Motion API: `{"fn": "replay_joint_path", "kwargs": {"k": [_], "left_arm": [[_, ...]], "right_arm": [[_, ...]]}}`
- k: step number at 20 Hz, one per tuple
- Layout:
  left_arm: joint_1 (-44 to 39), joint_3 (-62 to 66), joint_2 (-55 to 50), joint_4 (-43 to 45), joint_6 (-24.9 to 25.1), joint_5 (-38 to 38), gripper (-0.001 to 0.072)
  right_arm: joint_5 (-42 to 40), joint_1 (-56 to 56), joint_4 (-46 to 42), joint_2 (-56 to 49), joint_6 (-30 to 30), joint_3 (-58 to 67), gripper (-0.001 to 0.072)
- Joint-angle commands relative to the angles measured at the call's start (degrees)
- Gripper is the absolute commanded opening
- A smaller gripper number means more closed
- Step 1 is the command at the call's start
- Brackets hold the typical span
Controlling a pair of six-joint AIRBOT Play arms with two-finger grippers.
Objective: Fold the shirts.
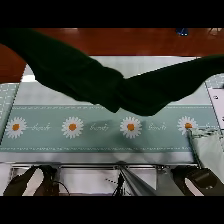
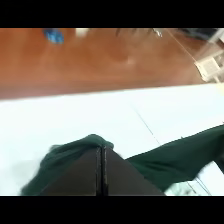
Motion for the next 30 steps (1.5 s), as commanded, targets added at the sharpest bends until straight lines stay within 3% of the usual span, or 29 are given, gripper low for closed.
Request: {"fn": "replay_joint_path", "kwargs": {"k": [1,4,8,12,15,18,21,26,30], "left_arm": [[1.53,7.39,3.32,0.42,-1.46,0.63,0.0018],[1.51,13.66,5.22,9.33,-3.52,0.57,0.0018],[1.44,15.69,8.22,22.73,-7.02,-2.01,0.0017],[-1.2,13.57,8.31,24.17,-7.06,-8.92,0.0017],[-2.73,7.23,8.28,24.15,-8.11,-11.89,0.0017],[-3.26,-2.8,8.26,24.17,-7.63,-11.89,0.0017],[-3.26,-13.94,8.26,24.17,-6.51,-10.51,0.0017],[-3.28,-30.53,8.26,24.17,-2.64,-1.7,0.0017],[-4.11,-40.65,8.26,24.13,-1.77,2.12,0.0018]], "right_arm": [[2.58,0.07,-3.85,1.27,1.84,10.38,0.0022],[7.26,0.07,-3.89,1.27,1.84,17.35,0.0021],[25.59,0.07,-3.43,1.27,1.79,21.0,0.0021],[45.22,0.07,-1.7,-0.55,-1.51,20.94,0.0022],[51.71,0.07,-1.01,-6.03,-6.45,20.9,0.0022],[47.93,0.07,0.72,-14.62,-11.76,18.62,0.0021],[36.24,0.07,0.42,-26.01,-15.87,15.23,0.002],[18.99,-1.16,0.04,-46.27,-13.49,14.88,0.002],[17.9,-2.84,1.73,-55.8,-10.99,14.88,0.0025]]}}
